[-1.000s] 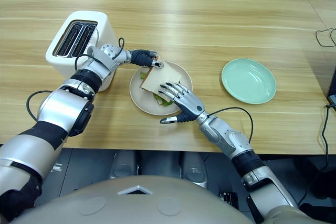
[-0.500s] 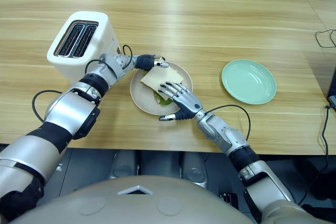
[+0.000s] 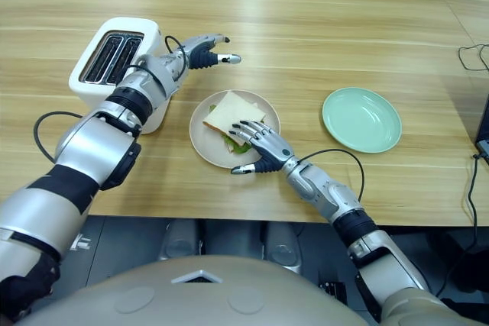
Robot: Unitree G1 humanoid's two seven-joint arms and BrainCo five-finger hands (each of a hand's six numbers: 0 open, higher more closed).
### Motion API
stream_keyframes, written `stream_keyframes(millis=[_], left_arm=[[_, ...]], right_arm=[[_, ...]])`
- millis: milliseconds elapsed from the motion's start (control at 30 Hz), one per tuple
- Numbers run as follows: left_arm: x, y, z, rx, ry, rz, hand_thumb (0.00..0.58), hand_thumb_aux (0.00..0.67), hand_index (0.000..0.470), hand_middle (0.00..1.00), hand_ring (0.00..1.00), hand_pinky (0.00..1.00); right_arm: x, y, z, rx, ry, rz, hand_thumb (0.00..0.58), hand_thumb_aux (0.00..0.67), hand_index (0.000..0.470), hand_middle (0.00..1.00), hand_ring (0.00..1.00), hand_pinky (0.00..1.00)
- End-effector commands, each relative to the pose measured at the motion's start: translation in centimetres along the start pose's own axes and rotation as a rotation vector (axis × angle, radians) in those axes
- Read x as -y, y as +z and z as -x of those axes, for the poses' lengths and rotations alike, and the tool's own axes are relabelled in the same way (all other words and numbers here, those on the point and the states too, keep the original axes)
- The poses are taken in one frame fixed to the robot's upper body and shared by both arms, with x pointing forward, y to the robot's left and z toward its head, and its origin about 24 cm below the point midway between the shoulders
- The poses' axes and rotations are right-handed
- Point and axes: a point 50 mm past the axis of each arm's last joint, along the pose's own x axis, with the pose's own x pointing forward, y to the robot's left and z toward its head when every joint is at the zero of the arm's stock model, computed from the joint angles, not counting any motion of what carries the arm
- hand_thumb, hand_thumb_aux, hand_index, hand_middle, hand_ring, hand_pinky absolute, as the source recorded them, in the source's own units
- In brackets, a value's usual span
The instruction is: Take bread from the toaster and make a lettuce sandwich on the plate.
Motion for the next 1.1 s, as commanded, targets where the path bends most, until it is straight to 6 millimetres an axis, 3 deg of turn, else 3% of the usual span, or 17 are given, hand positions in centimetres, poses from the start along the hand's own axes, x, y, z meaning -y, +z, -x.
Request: stream_keyframes(millis=[33, 167, 200, 267, 300, 333, 367, 400, 433, 467, 500, 600, 700, 800, 933, 1100], left_arm=[[-1.4, 1.6, 0.2, 0.192, 0.052, 0.266, 0.000, 0.000, 0.000, 0.00, 0.00, 0.00], [-1.2, 1.8, 2.4, 0.495, 0.008, 0.579, 0.000, 0.000, 0.000, 0.00, 0.00, 0.00], [-0.7, 1.8, 3.3, 0.580, -0.029, 0.616, 0.000, 0.000, 0.000, 0.05, 0.05, 0.05], [0.5, 1.7, 5.3, 0.720, -0.104, 0.640, 0.000, 0.000, 0.000, 0.31, 0.31, 0.31], [1.3, 1.6, 6.5, 0.776, -0.153, 0.639, 0.255, 0.168, 0.115, 0.59, 0.59, 0.59], [2.2, 1.5, 7.9, 0.821, -0.207, 0.635, 0.405, 0.302, 0.207, 0.82, 0.82, 0.82], [3.2, 1.3, 9.3, 0.857, -0.271, 0.621, 0.445, 0.347, 0.238, 1.00, 1.00, 1.00], [4.4, 1.1, 10.7, 0.877, -0.344, 0.599, 0.480, 0.391, 0.269, 1.00, 1.00, 1.00], [5.6, 0.7, 12.2, 0.882, -0.429, 0.579, 0.548, 0.512, 0.352, 1.00, 1.00, 1.00], [6.8, 0.4, 13.6, 0.884, -0.523, 0.552, 0.573, 0.596, 0.409, 1.00, 1.00, 1.00], [7.6, 0.2, 14.8, 0.885, -0.595, 0.532, 0.580, 0.670, 0.460, 1.00, 1.00, 1.00], [10.2, -0.9, 18.1, 0.843, -0.803, 0.470, 0.580, 0.670, 0.460, 1.00, 1.00, 1.00], [11.8, -1.4, 19.5, 0.800, -0.886, 0.433, 0.580, 0.670, 0.460, 1.00, 1.00, 1.00], [13.0, -1.5, 20.0, 0.765, -0.902, 0.415, 0.580, 0.670, 0.460, 1.00, 1.00, 1.00], [14.2, -1.5, 19.9, 0.717, -0.878, 0.401, 0.580, 0.670, 0.460, 1.00, 1.00, 1.00], [15.5, -2.6, 17.8, 0.554, -0.814, 0.319, 0.580, 0.670, 0.460, 1.00, 1.00, 1.00]], right_arm=[[2.9, 0.6, 0.5, 0.029, -0.202, -0.138, 0.000, 0.000, 0.000, 0.00, 0.00, 0.00], [7.4, 2.5, 1.8, 0.184, -0.436, -0.369, 0.000, 0.000, 0.000, 0.00, 0.00, 0.00], [8.1, 2.7, 2.2, 0.215, -0.456, -0.416, 0.000, 0.000, 0.000, 0.00, 0.00, 0.00], [8.9, 3.1, 2.9, 0.260, -0.456, -0.496, 0.000, 0.000, 0.000, 0.00, 0.00, 0.00], [9.0, 3.3, 3.2, 0.279, -0.437, -0.528, 0.000, 0.000, 0.000, 0.00, 0.00, 0.00], [9.1, 3.5, 3.6, 0.303, -0.410, -0.553, 0.066, 0.039, 0.027, 0.00, 0.00, 0.00], [9.0, 3.6, 3.9, 0.317, -0.378, -0.577, 0.466, 0.373, 0.256, 0.14, 0.14, 0.14], [8.8, 3.8, 4.2, 0.325, -0.336, -0.598, 0.528, 0.470, 0.323, 0.39, 0.39, 0.39], [8.4, 3.9, 4.4, 0.335, -0.284, -0.615, 0.580, 0.670, 0.460, 0.84, 0.84, 0.84], [7.8, 4.0, 4.6, 0.335, -0.219, -0.628, 0.580, 0.670, 0.460, 1.00, 1.00, 1.00], [7.3, 4.1, 4.8, 0.334, -0.159, -0.632, 0.580, 0.670, 0.460, 1.00, 1.00, 1.00], [4.7, 4.3, 5.7, 0.311, 0.078, -0.616, 0.580, 0.670, 0.460, 1.00, 1.00, 1.00], [2.0, 4.0, 6.7, 0.257, 0.298, -0.572, 0.580, 0.670, 0.460, 1.00, 1.00, 1.00], [0.0, 3.6, 7.5, 0.211, 0.447, -0.537, 0.580, 0.670, 0.460, 1.00, 1.00, 1.00], [-2.5, 2.2, 6.9, 0.102, 0.557, -0.448, 0.580, 0.670, 0.460, 1.00, 1.00, 1.00], [-3.6, 0.6, 4.9, 0.011, 0.510, -0.362, 0.580, 0.670, 0.460, 1.00, 1.00, 1.00]])
